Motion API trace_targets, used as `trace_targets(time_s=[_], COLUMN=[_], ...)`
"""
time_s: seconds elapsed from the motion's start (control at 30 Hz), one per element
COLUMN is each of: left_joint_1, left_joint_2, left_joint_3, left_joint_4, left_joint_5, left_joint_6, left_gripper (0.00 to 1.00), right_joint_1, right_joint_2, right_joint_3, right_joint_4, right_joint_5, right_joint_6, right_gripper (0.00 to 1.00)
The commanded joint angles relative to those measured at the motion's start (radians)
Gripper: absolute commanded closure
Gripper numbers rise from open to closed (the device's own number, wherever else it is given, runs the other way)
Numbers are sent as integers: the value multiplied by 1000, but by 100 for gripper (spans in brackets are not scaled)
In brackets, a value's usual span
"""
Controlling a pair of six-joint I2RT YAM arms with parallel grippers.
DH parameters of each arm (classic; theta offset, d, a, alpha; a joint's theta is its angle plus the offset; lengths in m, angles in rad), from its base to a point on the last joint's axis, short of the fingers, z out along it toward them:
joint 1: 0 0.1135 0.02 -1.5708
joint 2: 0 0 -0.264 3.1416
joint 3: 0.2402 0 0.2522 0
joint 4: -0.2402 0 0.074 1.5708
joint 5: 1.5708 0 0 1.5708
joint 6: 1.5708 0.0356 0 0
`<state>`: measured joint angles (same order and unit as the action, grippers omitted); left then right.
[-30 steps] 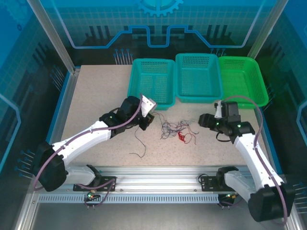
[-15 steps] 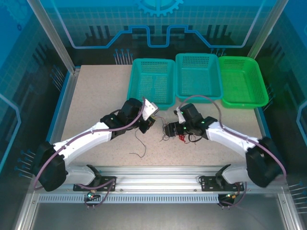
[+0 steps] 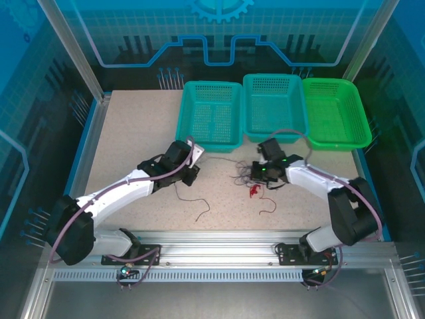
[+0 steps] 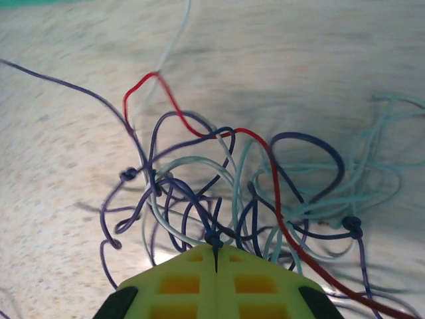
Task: Untangle the cables
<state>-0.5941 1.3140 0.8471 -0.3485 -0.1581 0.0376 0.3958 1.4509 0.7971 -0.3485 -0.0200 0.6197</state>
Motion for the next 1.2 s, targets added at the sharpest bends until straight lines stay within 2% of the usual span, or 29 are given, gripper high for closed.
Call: trace_targets(time_s=[0.0,0.13,0.17,0.23,0.3,0.33,0.43,0.5,0.57,0.73,0.8,1.0,1.17], left_joint_1=[43,51,51,49,26,7,-73,-88,-88,-83,-70,-10,-8], left_joint_2=[-38,-62,-60,-44,-19,-10,7,24,53,151,175,200,244], left_joint_3=[-40,-74,-79,-89,-88,-84,-83,-78,-37,101,120,122,148], left_joint_4=[-27,67,97,165,240,267,356,442,447,317,319,409,439], left_joint_5=[-9,158,229,362,415,429,474,467,467,483,472,473,590], left_joint_6=[-54,-29,-28,-21,-11,19,236,310,378,582,616,616,572], left_gripper=[98,100,100,85,68,63,55,42,35,32,32,33,35], right_joint_1=[-99,-136,-140,-135,-131,-130,-117,-98,-74,-21,-14,-6,0], right_joint_2=[-69,-89,-83,-80,-90,-98,-140,-186,-232,-344,-369,-392,-412], right_joint_3=[-45,-17,-4,11,24,33,69,99,125,154,167,212,207], right_joint_4=[-55,-101,-108,-97,-88,-95,-142,-195,-246,-312,-326,-382,-351], right_joint_5=[-84,-144,-176,-246,-315,-338,-403,-413,-404,-354,-345,-397,-430], right_joint_6=[35,-53,-75,-112,-145,-164,-250,-325,-389,-529,-559,-622,-620], right_gripper=[100,100,100,100,100,100,100,100,100,100,100,100,100])
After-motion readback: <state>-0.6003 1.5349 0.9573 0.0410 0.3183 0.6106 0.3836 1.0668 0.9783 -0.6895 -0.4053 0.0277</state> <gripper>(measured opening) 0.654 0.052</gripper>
